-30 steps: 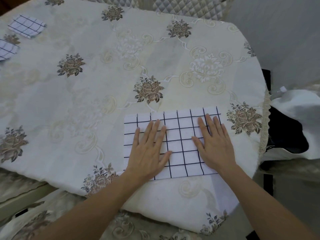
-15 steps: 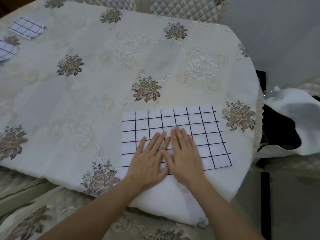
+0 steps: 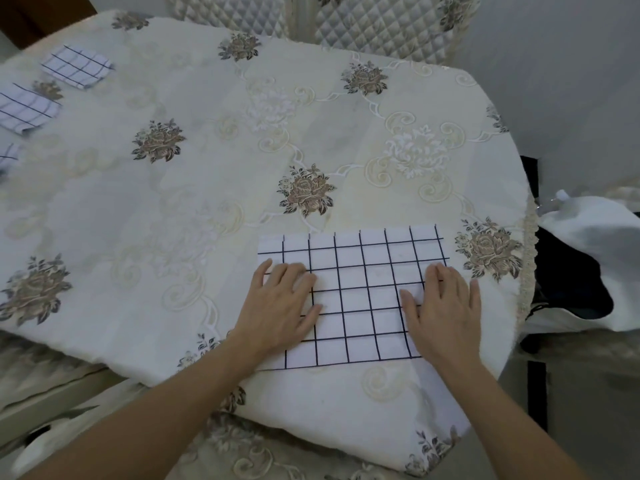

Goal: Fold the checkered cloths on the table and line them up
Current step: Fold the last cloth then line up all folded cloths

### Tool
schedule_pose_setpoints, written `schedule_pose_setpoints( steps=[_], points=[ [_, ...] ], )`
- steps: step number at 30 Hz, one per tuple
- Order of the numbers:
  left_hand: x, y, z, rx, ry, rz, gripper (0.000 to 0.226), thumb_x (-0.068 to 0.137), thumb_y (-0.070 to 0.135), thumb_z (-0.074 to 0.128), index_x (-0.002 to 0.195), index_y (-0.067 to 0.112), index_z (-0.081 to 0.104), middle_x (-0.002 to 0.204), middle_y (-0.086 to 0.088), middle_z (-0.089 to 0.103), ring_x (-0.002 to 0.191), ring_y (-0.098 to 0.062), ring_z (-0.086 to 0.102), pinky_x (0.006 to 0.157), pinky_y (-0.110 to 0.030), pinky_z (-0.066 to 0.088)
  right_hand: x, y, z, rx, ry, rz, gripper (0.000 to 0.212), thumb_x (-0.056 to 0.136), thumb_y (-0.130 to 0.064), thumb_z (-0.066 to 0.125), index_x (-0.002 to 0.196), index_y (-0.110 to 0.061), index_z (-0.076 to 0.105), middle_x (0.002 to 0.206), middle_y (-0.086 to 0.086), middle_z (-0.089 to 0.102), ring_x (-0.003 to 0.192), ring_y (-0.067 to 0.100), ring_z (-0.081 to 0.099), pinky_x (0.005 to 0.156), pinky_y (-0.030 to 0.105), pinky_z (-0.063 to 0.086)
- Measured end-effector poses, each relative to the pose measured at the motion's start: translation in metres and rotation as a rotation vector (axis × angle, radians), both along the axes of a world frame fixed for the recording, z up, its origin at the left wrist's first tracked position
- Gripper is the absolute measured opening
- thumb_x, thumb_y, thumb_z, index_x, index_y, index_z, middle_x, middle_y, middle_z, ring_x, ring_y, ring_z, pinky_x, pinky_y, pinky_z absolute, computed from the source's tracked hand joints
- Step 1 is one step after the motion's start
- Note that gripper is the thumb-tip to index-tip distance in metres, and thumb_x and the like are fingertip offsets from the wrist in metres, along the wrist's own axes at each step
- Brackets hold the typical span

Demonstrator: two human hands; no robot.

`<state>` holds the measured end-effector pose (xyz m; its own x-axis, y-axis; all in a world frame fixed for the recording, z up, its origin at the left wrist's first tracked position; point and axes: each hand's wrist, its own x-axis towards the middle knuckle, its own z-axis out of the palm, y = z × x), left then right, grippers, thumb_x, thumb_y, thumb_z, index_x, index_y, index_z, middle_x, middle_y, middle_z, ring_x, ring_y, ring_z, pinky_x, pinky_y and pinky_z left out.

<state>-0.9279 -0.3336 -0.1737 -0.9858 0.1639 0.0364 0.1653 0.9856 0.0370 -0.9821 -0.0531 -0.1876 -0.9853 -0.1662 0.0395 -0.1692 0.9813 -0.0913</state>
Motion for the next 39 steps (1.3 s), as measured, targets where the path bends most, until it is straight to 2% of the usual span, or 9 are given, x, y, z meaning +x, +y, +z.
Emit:
schedule_pose_setpoints(
  steps=[3, 8, 12, 19, 23, 27, 31, 33, 39],
  points=[
    [-0.025, 0.013, -0.001, 0.062, -0.004, 0.051, 0.054, 0.096, 0.050, 0.043, 0.139, 0.017, 0.050, 0.148, -0.006, 0.045, 0.134, -0.026, 0.045, 0.116, -0.048, 0.028, -0.018, -0.043, 0.003, -0.100, 0.035, 0.093, 0.065, 0.101, -0.049, 0.034, 0.145, -0.002, 0.044, 0.151, 0.017, 0.042, 0.143, 0.034, 0.035, 0.119, 0.054, 0.023],
    [-0.039, 0.009, -0.018, 0.020, -0.136, 0.029, 0.073, 0.100, 0.062, 0.022, 0.160, 0.023, 0.007, 0.168, 0.000, 0.000, 0.154, -0.018, -0.001, 0.123, -0.050, 0.012, -0.039, -0.072, -0.013, -0.063, -0.095, 0.239, 0.073, 0.101, -0.060, 0.017, 0.159, -0.015, 0.018, 0.166, 0.004, 0.012, 0.154, 0.022, 0.006, 0.123, 0.047, 0.015],
    [-0.040, -0.016, -0.024, 0.022, -0.144, 0.050, 0.073, 0.101, 0.063, 0.018, 0.159, 0.026, -0.005, 0.167, 0.002, -0.009, 0.153, -0.016, -0.011, 0.124, -0.047, 0.007, -0.054, -0.037, -0.018, -0.015, -0.107, 0.188, 0.077, 0.100, -0.064, 0.012, 0.160, -0.017, 0.004, 0.167, 0.000, 0.000, 0.154, 0.016, -0.005, 0.125, 0.043, 0.008],
    [-0.043, -0.048, -0.019, 0.015, -0.175, 0.044, 0.074, 0.099, 0.067, 0.011, 0.159, 0.027, -0.007, 0.167, 0.005, -0.011, 0.153, -0.012, -0.012, 0.124, -0.048, 0.004, -0.068, 0.003, -0.012, -0.022, -0.146, 0.040, 0.082, 0.097, -0.068, 0.010, 0.160, -0.015, 0.004, 0.167, -0.001, -0.002, 0.154, 0.015, -0.005, 0.125, 0.042, 0.003],
    [-0.053, -0.049, -0.003, -0.026, -0.196, 0.039, 0.076, 0.097, 0.068, 0.013, 0.159, 0.025, 0.020, 0.167, 0.000, 0.013, 0.152, -0.018, 0.013, 0.122, -0.053, 0.012, -0.074, 0.006, -0.002, 0.001, -0.242, 0.079, 0.087, 0.093, -0.071, 0.004, 0.159, -0.016, 0.000, 0.167, 0.000, -0.005, 0.154, 0.019, -0.006, 0.124, 0.042, 0.003],
    [-0.081, -0.037, 0.024, -0.090, -0.059, -0.047, 0.069, 0.096, 0.063, 0.025, 0.141, 0.015, 0.048, 0.148, -0.011, 0.048, 0.133, -0.028, 0.047, 0.114, -0.059, 0.029, -0.066, 0.014, 0.025, -0.036, -0.172, 0.023, 0.074, 0.100, -0.058, 0.031, 0.158, -0.014, 0.016, 0.164, 0.011, 0.016, 0.150, 0.031, 0.015, 0.120, 0.049, 0.019],
    [-0.113, 0.005, 0.046, -0.182, 0.026, -0.329, 0.053, 0.094, 0.051, 0.047, 0.134, 0.016, 0.053, 0.139, -0.010, 0.054, 0.123, -0.029, 0.054, 0.112, -0.061, 0.029, -0.040, 0.023, 0.044, -0.101, -0.031, -0.133, 0.058, 0.093, -0.039, 0.058, 0.142, -0.010, 0.044, 0.133, 0.018, 0.050, 0.118, 0.037, 0.050, 0.089, 0.049, 0.048],
    [-0.129, 0.034, 0.050, -0.196, 0.038, -0.512, 0.045, 0.092, 0.044, 0.056, 0.127, 0.016, 0.058, 0.134, -0.009, 0.057, 0.119, -0.028, 0.057, 0.112, -0.060, 0.031, -0.024, 0.026, 0.047, -0.091, -0.006, -0.198, 0.052, 0.089, -0.035, 0.065, 0.131, -0.008, 0.052, 0.116, 0.019, 0.056, 0.098, 0.036, 0.056, 0.074, 0.044, 0.048],
    [-0.154, 0.121, 0.046, -0.212, -0.016, -0.930, 0.034, 0.094, 0.025, 0.054, 0.125, 0.015, 0.059, 0.132, -0.009, 0.058, 0.117, -0.028, 0.057, 0.108, -0.050, 0.039, 0.009, 0.031, 0.035, -0.080, -0.061, -0.340, 0.051, 0.081, -0.045, 0.073, 0.113, -0.007, 0.060, 0.094, 0.014, 0.058, 0.082, 0.033, 0.056, 0.066, 0.043, 0.049]
  ],
)
